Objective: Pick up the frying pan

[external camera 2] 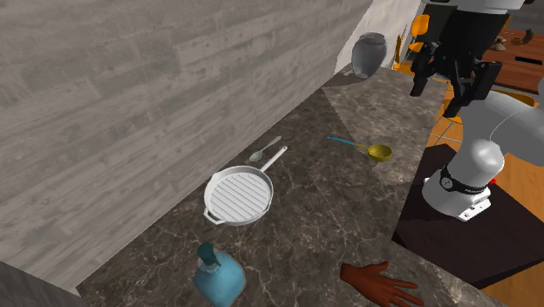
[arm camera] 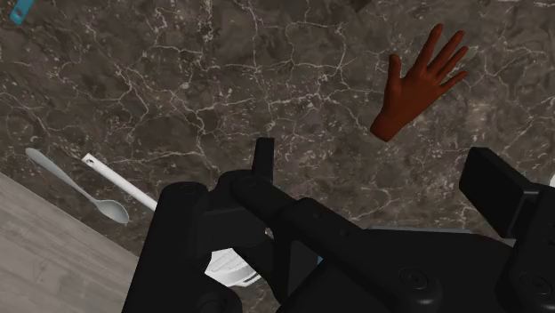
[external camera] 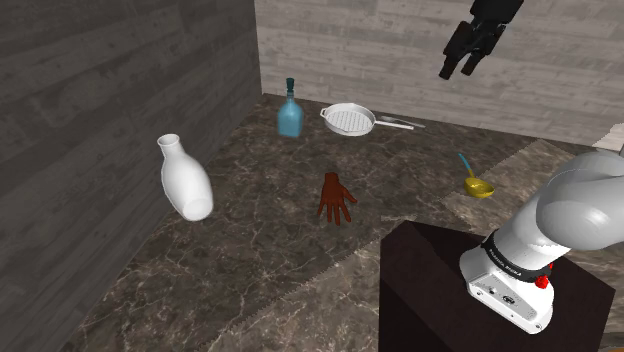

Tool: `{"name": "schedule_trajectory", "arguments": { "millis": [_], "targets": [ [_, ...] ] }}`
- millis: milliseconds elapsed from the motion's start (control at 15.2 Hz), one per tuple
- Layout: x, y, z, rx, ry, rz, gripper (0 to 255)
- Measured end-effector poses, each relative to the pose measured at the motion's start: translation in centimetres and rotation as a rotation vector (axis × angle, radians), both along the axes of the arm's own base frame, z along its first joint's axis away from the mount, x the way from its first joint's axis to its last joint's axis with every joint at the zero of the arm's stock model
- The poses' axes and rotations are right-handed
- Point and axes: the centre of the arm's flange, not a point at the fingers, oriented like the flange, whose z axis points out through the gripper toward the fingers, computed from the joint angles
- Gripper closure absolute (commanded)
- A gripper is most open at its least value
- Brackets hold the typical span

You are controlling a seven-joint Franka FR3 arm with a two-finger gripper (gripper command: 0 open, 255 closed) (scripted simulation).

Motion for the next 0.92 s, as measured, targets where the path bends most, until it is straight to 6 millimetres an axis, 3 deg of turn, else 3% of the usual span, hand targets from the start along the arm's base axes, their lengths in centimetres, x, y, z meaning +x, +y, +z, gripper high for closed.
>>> {"name": "schedule_trajectory", "arguments": {
  "millis": [198,924],
  "targets": [
    [1.3,-0.6,-1.0,0.002,0.001,-0.013,0],
    [10.7,-6.0,-9.9,0.017,0.000,-0.130,0]
  ]
}}
